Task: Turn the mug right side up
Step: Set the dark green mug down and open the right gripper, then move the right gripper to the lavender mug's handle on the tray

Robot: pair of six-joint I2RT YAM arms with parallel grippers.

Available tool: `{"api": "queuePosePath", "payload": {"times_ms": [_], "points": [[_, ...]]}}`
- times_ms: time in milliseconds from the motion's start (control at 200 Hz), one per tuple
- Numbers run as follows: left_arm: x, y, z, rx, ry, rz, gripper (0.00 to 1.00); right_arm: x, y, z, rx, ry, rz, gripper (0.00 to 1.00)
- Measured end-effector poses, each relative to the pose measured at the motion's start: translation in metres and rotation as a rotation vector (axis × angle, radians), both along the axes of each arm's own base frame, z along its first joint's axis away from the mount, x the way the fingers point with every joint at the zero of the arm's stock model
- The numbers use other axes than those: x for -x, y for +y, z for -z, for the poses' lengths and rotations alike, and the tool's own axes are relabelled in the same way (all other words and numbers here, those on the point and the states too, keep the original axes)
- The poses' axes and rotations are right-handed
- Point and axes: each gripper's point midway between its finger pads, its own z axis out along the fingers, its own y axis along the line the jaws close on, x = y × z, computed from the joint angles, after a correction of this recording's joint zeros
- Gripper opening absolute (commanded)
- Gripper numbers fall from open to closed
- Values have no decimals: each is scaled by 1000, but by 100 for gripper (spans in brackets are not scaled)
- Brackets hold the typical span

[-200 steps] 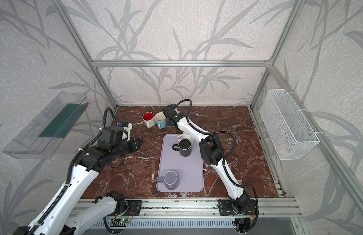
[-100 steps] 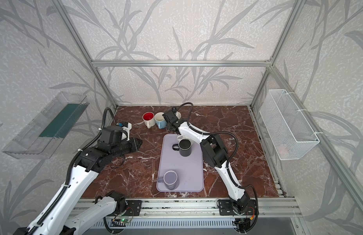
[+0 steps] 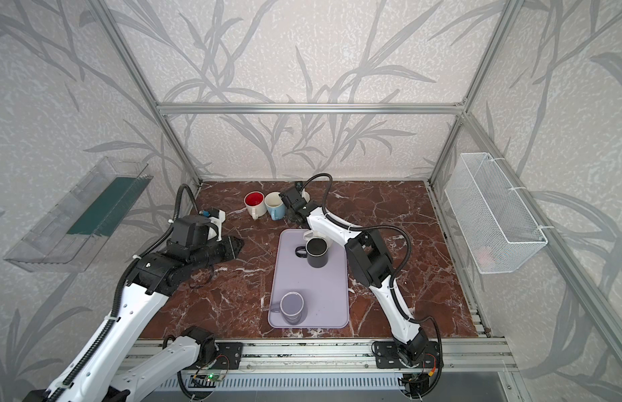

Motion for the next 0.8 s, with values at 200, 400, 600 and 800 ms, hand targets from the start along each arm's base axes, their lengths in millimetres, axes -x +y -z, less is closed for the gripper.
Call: {"api": "queuePosePath", "payload": {"times_ms": [200,400,600,800], "points": [[1,1,-1,-1,-4,-2,21,5,-2,-13,-16,-13,-7,41],[2,1,-1,-2,-4,-3,21,14,-9,-34,-2,-39,-44,41],[0,4,12,-13,11,-15,22,35,-15,-90,39,-109,-197,43],[-8,17,43,26,56,-75,22,71,-9,-127,91,-115,-467,43]]}}
